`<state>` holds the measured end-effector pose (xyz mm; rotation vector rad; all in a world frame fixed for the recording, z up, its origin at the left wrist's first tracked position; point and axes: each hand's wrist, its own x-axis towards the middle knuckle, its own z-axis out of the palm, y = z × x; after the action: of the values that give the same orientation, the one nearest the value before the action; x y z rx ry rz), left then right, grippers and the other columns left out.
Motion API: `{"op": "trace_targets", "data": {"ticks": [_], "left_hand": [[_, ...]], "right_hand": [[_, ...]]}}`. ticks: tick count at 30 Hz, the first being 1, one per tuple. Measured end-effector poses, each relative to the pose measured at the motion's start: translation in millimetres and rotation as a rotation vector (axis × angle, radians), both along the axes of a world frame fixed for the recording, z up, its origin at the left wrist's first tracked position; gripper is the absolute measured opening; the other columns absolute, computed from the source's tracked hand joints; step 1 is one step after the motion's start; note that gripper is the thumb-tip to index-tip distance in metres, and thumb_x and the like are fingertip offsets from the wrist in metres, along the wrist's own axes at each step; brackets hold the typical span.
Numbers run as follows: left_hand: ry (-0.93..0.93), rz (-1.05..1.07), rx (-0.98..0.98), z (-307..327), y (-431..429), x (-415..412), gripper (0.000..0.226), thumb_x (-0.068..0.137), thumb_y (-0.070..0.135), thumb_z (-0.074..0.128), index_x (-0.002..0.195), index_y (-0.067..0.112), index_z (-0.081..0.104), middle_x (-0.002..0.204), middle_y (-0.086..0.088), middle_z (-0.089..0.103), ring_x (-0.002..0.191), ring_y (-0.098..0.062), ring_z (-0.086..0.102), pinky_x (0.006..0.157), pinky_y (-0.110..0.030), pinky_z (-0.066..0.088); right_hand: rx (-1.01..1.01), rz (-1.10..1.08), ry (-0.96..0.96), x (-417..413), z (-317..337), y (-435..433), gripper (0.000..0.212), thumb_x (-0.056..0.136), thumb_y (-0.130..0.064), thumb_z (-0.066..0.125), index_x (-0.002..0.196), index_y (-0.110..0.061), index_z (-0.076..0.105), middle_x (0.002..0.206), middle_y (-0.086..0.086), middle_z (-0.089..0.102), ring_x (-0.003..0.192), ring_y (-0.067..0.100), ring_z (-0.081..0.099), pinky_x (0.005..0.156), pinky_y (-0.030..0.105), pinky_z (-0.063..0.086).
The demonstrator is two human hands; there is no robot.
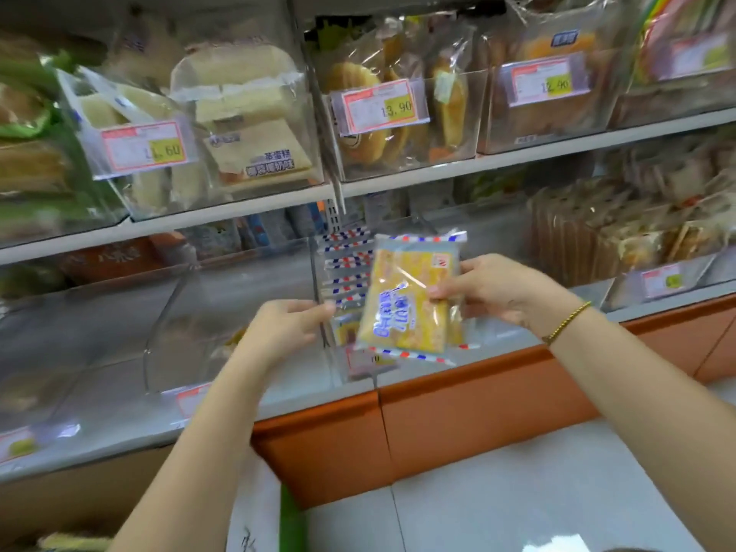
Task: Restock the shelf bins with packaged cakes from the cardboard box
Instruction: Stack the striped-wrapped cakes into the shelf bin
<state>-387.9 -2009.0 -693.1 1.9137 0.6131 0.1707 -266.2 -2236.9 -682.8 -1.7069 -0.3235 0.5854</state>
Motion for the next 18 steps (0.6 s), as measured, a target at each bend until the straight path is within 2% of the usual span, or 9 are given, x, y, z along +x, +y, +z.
{"op": "trace_targets", "data": {"ticks": [2,4,6,8,10,12,14,16,18], "left_hand": [[-0.007,0.15,0.283,0.4,14.8,13.9,0.052,0.083,0.032,0.072,0.128,0.008,0.059,0.122,-0.007,0.064,0.11,-0.023,0.06,0.093,-0.032,0.046],[-0.031,0.208,0.359,1.3,25.9,28.8,0.042,0.087,0.026,0.069,0.124,0.009,0.063,0.118,-0.01,0.066,0.104,-0.024,0.062,0.089,-0.031,0.046],[0.018,0.19,0.343,-0.5,33.7,47.2,0.031,0.088,0.023,0.067,0.115,0.007,0.069,0.107,-0.012,0.07,0.097,-0.027,0.064,0.087,-0.033,0.049],[0.123,0.127,0.318,-2.1,34.7,62.6,0.021,0.089,0.025,0.066,0.096,0.006,0.072,0.094,-0.014,0.071,0.087,-0.028,0.065,0.081,-0.033,0.051],[0.177,0.096,0.267,-5.6,35.2,74.1,0.018,0.088,0.023,0.068,0.088,0.005,0.07,0.09,-0.015,0.071,0.081,-0.026,0.065,0.077,-0.033,0.053],[0.171,0.09,0.167,-10.3,40.0,80.0,0.016,0.088,0.014,0.068,0.096,0.0,0.069,0.091,-0.018,0.069,0.075,-0.024,0.063,0.063,-0.028,0.055],[0.151,0.092,0.082,-13.5,46.3,78.9,0.021,0.086,0.01,0.069,0.104,-0.003,0.068,0.09,-0.017,0.069,0.071,-0.021,0.063,0.051,-0.021,0.052],[0.154,0.072,0.079,-15.7,51.1,79.6,0.023,0.086,0.012,0.069,0.104,-0.002,0.067,0.084,-0.013,0.069,0.069,-0.019,0.064,0.049,-0.02,0.051],[0.174,0.04,0.098,-14.0,52.5,82.0,0.02,0.086,0.01,0.069,0.102,-0.002,0.067,0.079,-0.011,0.068,0.067,-0.018,0.064,0.047,-0.018,0.052]], "right_hand": [[0.004,-0.151,-0.109,26.7,7.0,-9.5,0.026,0.075,0.002,0.074,0.101,0.001,0.069,0.088,0.012,0.074,0.074,0.022,0.069,0.075,0.035,0.058],[-0.017,-0.234,-0.174,53.5,14.3,-10.4,0.022,0.077,0.002,0.073,0.098,-0.002,0.068,0.091,0.011,0.073,0.075,0.021,0.07,0.071,0.033,0.06],[-0.055,-0.277,-0.188,78.3,17.3,-1.2,0.023,0.076,0.001,0.075,0.096,-0.005,0.066,0.096,0.012,0.072,0.079,0.023,0.07,0.07,0.036,0.059],[-0.12,-0.303,-0.19,102.1,14.5,15.8,0.029,0.073,-0.003,0.079,0.098,-0.005,0.064,0.099,0.012,0.07,0.079,0.023,0.068,0.067,0.037,0.057],[-0.235,-0.313,-0.24,122.2,10.4,36.1,0.028,0.071,-0.01,0.083,0.09,-0.007,0.062,0.102,0.013,0.07,0.084,0.026,0.068,0.073,0.041,0.058],[-0.431,-0.281,-0.347,140.8,6.1,54.7,0.032,0.074,-0.018,0.082,0.096,-0.005,0.062,0.111,0.015,0.067,0.097,0.03,0.067,0.087,0.044,0.055],[-0.599,-0.27,-0.492,152.2,1.4,73.9,0.041,0.08,-0.021,0.077,0.112,-0.001,0.062,0.117,0.015,0.064,0.106,0.03,0.063,0.092,0.038,0.052],[-0.633,-0.297,-0.555,167.1,-8.7,90.0,0.036,0.083,-0.016,0.07,0.116,-0.003,0.061,0.12,0.014,0.064,0.107,0.029,0.063,0.084,0.031,0.051],[-0.593,-0.314,-0.53,176.5,-18.9,105.3,0.031,0.086,-0.014,0.064,0.116,-0.005,0.06,0.12,0.014,0.063,0.105,0.029,0.062,0.079,0.031,0.048]]}}
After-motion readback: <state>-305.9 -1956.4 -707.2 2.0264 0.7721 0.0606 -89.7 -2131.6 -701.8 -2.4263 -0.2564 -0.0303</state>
